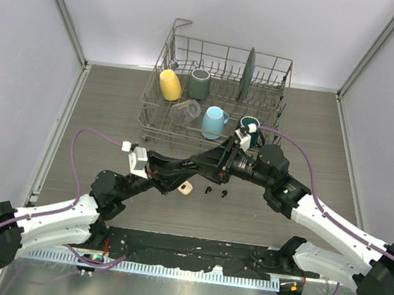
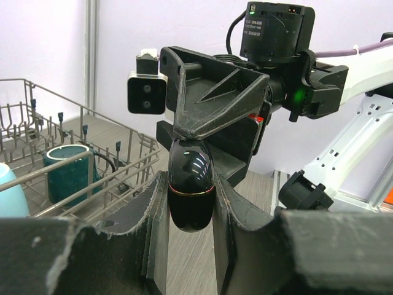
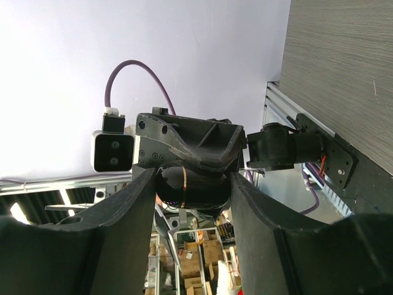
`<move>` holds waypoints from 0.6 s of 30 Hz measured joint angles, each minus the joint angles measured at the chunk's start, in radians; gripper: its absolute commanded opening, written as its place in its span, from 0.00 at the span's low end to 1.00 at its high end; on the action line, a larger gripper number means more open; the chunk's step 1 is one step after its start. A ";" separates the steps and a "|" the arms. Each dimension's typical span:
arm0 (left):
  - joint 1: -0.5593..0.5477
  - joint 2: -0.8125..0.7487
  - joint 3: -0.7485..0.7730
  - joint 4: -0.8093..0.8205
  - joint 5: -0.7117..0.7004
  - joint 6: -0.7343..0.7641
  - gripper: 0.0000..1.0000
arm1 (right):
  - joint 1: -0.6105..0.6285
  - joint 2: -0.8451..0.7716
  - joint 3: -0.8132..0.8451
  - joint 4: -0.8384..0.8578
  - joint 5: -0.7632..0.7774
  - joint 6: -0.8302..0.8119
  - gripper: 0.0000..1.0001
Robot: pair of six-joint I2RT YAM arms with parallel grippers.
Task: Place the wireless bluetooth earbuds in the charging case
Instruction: Pick up the charging case at the center of the board.
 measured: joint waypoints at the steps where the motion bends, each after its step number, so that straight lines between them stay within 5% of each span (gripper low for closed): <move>1: 0.000 -0.001 0.000 0.000 0.000 0.000 0.00 | 0.000 0.000 0.000 0.000 0.000 0.002 0.45; 18: 0.000 -0.001 0.000 -0.014 -0.001 0.000 0.00 | 0.002 -0.007 -0.056 0.077 0.015 0.071 0.50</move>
